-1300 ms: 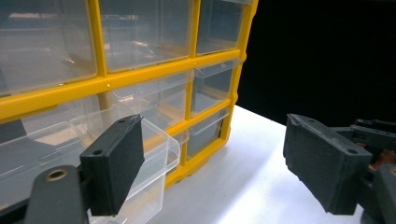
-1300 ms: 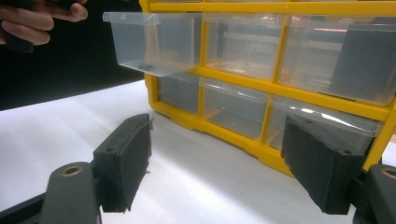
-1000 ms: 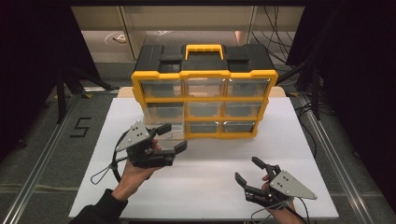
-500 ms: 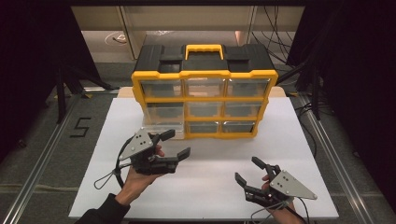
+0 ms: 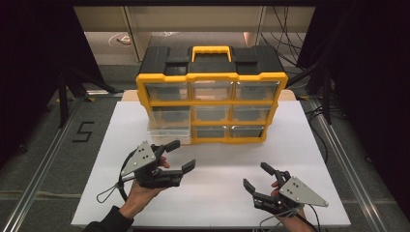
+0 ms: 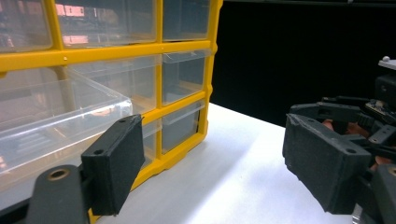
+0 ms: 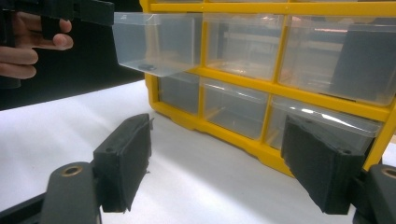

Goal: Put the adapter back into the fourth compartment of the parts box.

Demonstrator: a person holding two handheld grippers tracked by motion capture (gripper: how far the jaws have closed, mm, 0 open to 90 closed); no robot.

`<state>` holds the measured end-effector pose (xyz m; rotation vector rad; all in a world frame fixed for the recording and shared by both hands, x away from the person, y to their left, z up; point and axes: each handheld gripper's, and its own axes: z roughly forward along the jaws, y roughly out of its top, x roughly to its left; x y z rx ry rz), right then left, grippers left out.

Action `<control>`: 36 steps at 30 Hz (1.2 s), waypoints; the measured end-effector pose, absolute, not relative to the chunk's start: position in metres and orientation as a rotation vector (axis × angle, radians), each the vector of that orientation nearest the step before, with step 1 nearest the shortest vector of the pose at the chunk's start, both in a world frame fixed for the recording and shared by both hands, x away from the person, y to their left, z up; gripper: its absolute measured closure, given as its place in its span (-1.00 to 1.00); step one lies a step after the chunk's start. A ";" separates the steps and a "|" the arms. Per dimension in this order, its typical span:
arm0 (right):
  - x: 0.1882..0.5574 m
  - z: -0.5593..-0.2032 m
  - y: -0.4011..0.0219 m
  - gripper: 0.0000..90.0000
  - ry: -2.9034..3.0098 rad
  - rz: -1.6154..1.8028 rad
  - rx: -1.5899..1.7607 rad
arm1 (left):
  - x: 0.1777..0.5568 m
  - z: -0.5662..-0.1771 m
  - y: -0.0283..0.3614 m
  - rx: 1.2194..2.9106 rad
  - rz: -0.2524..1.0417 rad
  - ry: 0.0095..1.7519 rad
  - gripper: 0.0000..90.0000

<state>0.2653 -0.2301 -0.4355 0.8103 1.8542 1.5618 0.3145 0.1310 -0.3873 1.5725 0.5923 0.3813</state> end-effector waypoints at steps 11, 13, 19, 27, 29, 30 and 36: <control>0.265 -0.436 -0.230 -0.44 1.856 1.561 0.811 | 0.308 -0.394 0.132 1.575 0.374 0.582 -0.55; 0.265 -0.436 -0.230 -0.44 1.855 1.562 0.810 | 0.307 -0.395 0.132 1.576 0.372 0.579 -0.55; 0.265 -0.436 -0.230 -0.44 1.855 1.562 0.809 | 0.305 -0.399 0.134 1.574 0.384 0.575 -0.55; 0.265 -0.435 -0.230 -0.44 1.854 1.561 0.811 | 0.303 -0.406 0.138 1.572 0.401 0.576 -0.55; 0.265 -0.435 -0.230 -0.44 1.851 1.563 0.812 | 0.301 -0.408 0.139 1.569 0.405 0.573 -0.54; 0.265 -0.435 -0.230 -0.44 1.853 1.562 0.812 | 0.301 -0.408 0.139 1.569 0.405 0.573 -0.54; 0.265 -0.435 -0.230 -0.44 1.853 1.561 0.814 | 0.299 -0.413 0.142 1.571 0.398 0.582 -0.54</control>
